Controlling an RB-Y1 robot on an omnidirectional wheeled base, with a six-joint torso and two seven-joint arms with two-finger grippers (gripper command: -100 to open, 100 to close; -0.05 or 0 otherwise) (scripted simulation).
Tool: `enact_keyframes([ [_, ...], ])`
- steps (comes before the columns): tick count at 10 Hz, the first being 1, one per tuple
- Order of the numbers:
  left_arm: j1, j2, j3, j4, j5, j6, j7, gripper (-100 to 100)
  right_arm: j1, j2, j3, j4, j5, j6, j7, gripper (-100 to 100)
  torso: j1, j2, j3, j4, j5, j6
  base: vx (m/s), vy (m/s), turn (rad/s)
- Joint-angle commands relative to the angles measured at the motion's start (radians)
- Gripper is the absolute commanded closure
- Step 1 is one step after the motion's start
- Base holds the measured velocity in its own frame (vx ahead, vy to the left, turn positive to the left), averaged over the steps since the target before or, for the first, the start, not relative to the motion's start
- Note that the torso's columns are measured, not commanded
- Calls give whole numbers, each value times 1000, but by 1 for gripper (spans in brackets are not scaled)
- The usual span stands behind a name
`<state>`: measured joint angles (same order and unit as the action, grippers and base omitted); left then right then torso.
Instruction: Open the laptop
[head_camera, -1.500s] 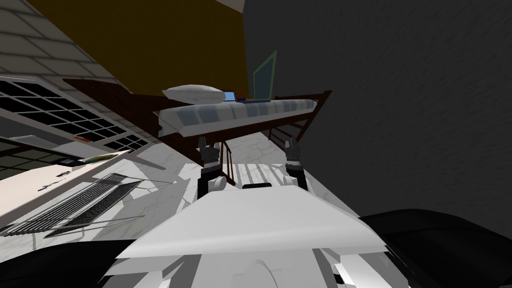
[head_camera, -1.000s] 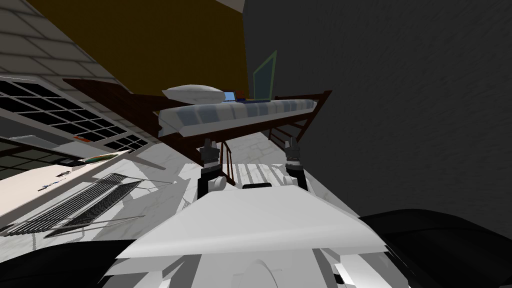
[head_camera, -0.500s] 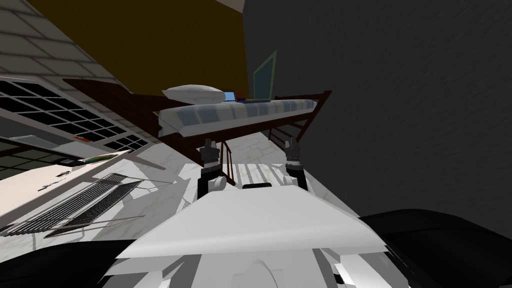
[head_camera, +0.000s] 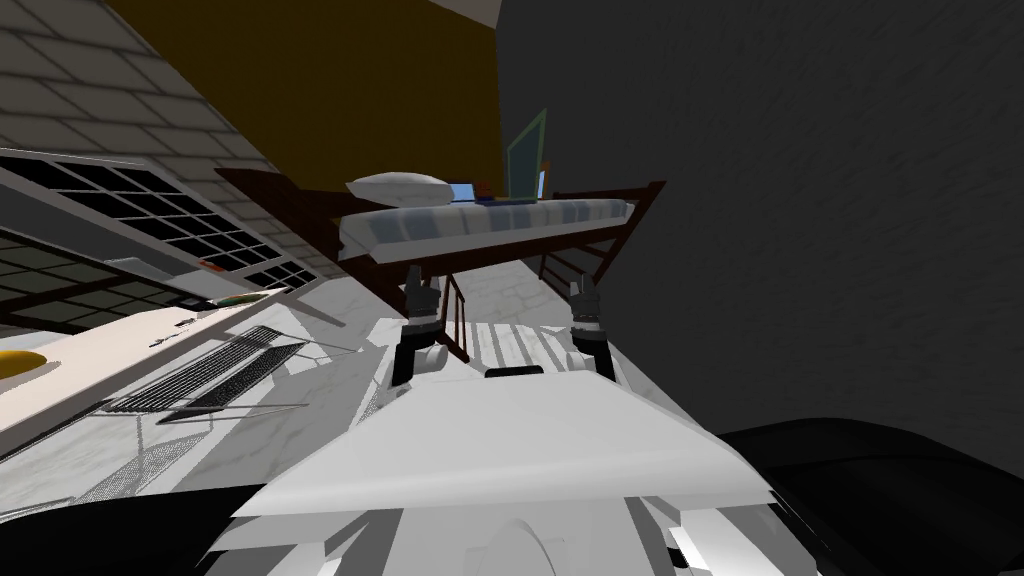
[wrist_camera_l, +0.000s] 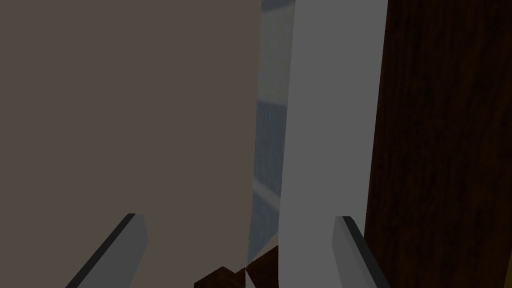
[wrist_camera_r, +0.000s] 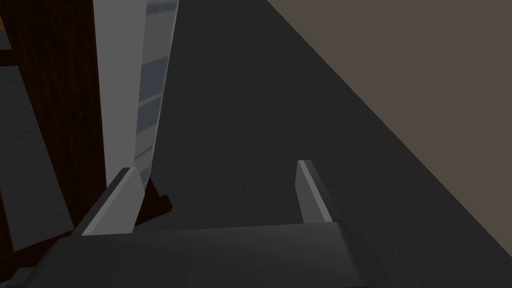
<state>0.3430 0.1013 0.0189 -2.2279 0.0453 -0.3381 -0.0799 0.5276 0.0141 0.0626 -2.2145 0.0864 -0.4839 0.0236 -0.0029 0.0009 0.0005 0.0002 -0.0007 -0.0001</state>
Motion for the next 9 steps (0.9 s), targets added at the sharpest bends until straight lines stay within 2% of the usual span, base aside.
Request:
enact_keyframes([
  [1,-69,35,21,22,-13,32,0,-100,0,0,0,0,0,0,0,0,5,-3,-2,-1,1,0,-53,-92,81],
  [4,-159,68,51,66,-31,75,0,-100,0,0,0,0,0,0,0,0,3,-2,-1,0,1,0,-83,-115,112],
  [9,-307,90,84,122,-51,128,-2,-100,0,0,0,0,0,0,0,0,2,0,0,0,1,0,-54,-103,97],
])
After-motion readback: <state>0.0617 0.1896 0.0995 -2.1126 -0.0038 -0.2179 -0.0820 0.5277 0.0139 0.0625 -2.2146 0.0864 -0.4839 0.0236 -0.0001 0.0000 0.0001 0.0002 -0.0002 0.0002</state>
